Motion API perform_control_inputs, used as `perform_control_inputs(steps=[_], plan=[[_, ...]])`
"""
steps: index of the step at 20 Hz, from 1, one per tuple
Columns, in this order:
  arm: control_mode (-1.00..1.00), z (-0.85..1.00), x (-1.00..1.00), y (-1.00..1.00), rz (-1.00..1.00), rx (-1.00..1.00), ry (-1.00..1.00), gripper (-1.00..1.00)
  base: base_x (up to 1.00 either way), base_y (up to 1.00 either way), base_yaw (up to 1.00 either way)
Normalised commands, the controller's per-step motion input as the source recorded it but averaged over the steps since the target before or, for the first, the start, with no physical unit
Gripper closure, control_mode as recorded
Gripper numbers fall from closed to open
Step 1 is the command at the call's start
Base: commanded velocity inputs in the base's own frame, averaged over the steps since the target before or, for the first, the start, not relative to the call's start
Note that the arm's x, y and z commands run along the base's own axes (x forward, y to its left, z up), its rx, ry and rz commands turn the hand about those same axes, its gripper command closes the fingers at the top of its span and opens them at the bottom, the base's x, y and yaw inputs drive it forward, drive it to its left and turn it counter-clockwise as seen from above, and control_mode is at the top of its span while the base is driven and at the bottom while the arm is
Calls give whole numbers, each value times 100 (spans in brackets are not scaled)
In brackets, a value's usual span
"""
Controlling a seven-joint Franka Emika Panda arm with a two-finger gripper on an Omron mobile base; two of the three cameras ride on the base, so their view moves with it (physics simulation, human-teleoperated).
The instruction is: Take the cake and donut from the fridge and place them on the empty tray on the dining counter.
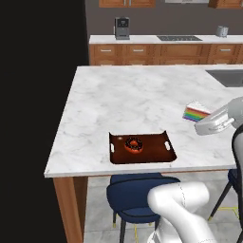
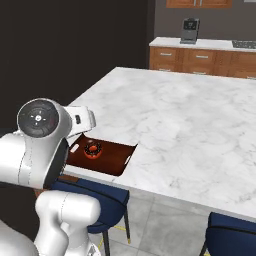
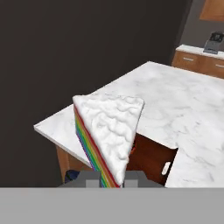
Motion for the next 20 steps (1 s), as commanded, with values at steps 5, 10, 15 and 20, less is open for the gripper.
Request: perform_control_inputs(steps=[5, 10, 15, 20], plan=[[-100, -49, 42, -15, 8, -3, 0, 100, 0, 0, 0], [-100, -57, 59, 0, -9, -1, 1, 100, 0, 0, 0], [-100, -51, 61, 0, -14, 0, 4, 100, 0, 0, 0], [-100, -50, 41, -5, -4, 2, 7, 100, 0, 0, 0]])
